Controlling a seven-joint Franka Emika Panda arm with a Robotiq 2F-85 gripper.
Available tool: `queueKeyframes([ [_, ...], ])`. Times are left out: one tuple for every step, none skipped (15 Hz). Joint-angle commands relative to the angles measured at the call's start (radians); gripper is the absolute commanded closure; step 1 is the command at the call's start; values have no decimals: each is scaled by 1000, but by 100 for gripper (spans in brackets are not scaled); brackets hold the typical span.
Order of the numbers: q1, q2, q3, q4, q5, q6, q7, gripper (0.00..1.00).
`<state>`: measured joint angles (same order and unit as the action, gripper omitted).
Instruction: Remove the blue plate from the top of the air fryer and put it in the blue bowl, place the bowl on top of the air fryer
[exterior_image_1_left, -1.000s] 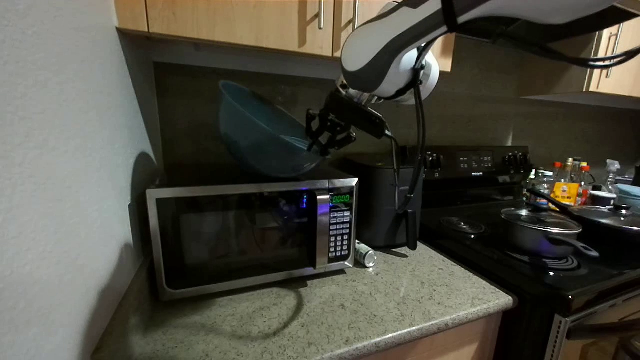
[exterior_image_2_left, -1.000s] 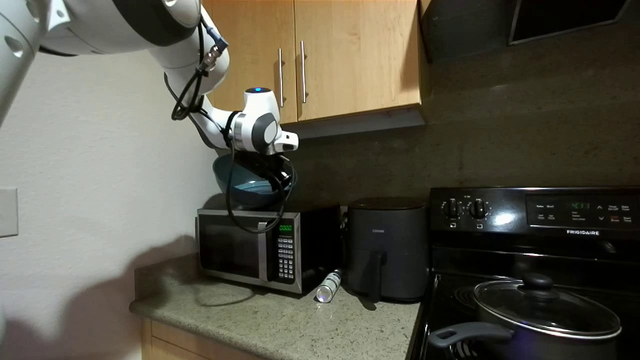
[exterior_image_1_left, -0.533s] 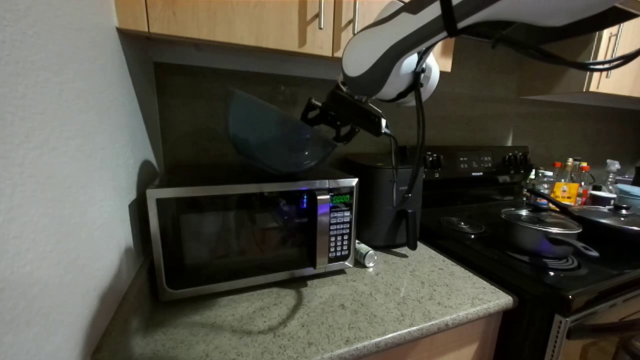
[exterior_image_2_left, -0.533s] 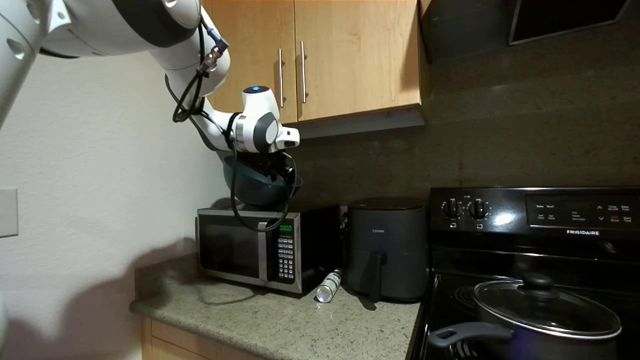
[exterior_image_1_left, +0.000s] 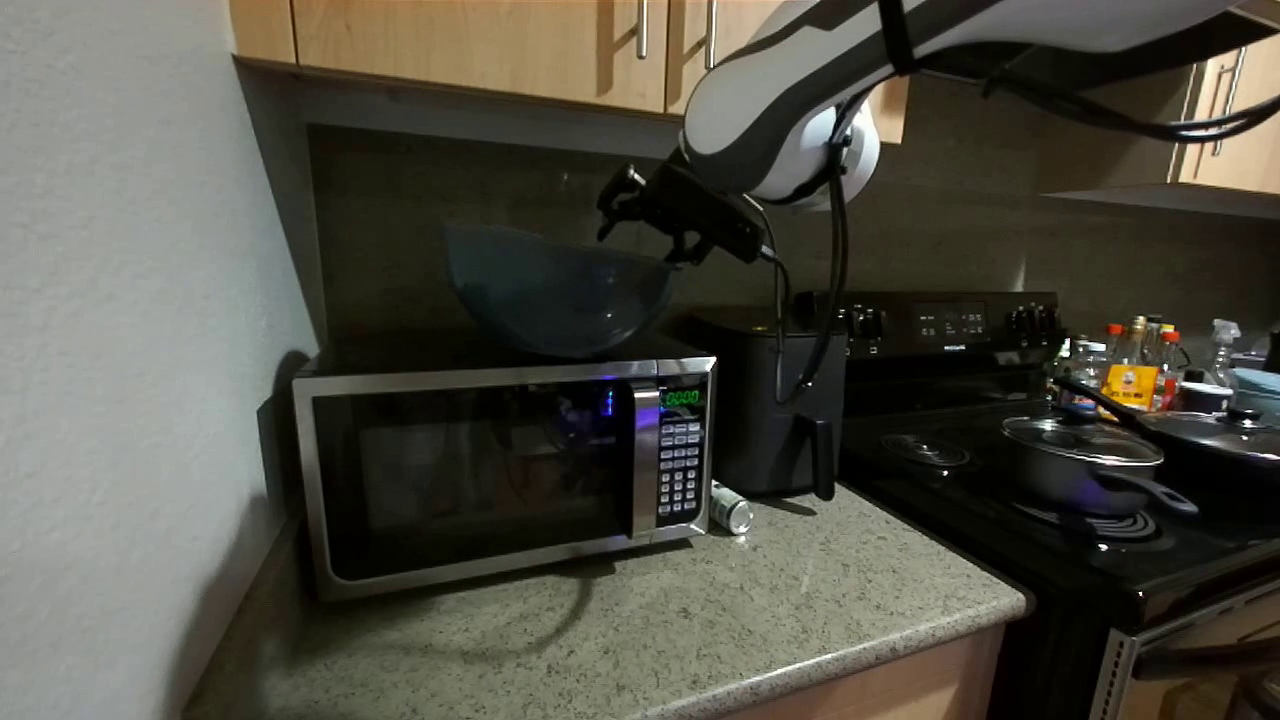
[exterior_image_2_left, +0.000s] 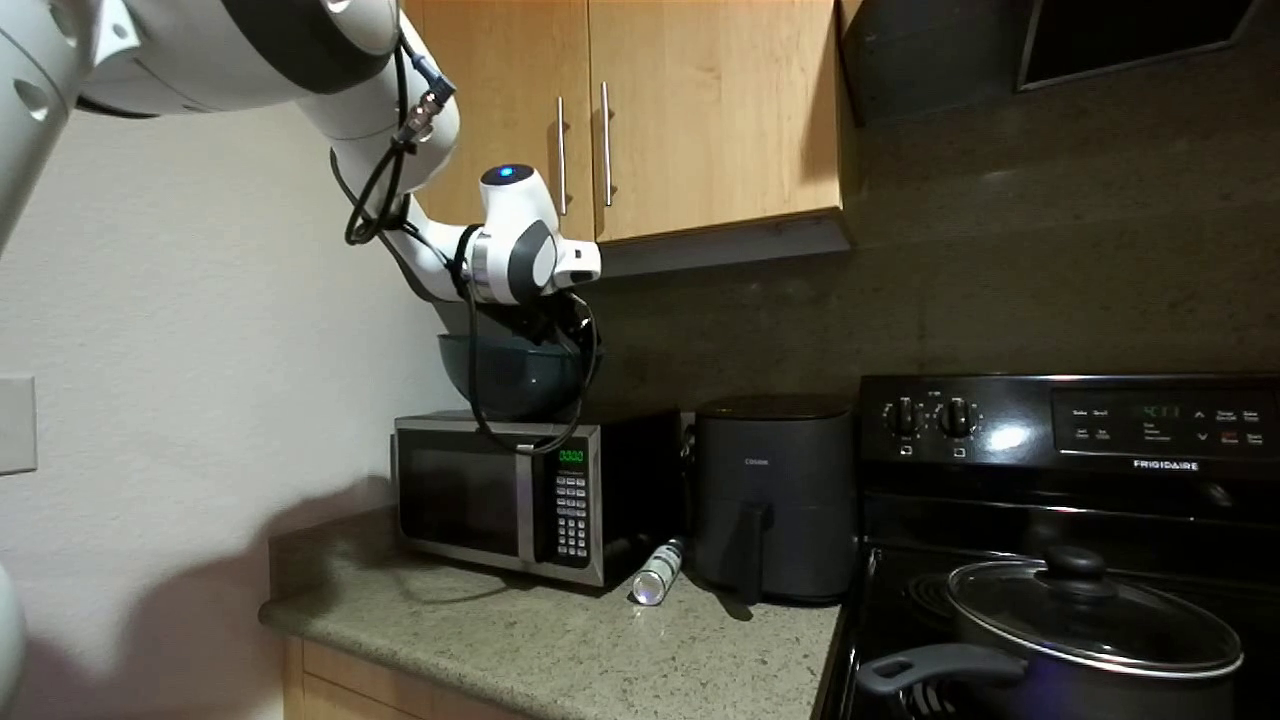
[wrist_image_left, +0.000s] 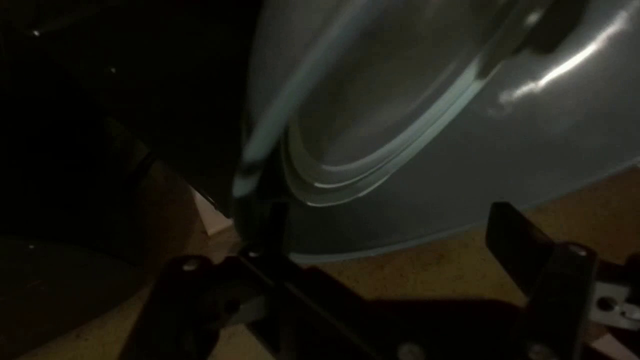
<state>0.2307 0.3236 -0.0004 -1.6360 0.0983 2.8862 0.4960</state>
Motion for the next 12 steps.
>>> queueKeyframes([
  [61,8,-59,7,-76,131,64,0],
  [90,13,-84,14,-109,188,77,0],
  [117,16,-110,21,-134,223,92,0],
  [146,19,-143,26,-157,251,111,0],
  [179,24,-185,36,-175,271,136,0],
  [208,29,-222,46,-184,284,152,0],
  [160,9,-156,18,-143,246,101,0],
  [184,13,-183,27,-151,254,114,0],
  [214,23,-234,37,-169,259,137,0],
  [242,29,-286,44,-184,256,163,0],
  [273,29,-344,47,-197,224,184,0],
  [304,18,-399,40,-210,151,193,0],
])
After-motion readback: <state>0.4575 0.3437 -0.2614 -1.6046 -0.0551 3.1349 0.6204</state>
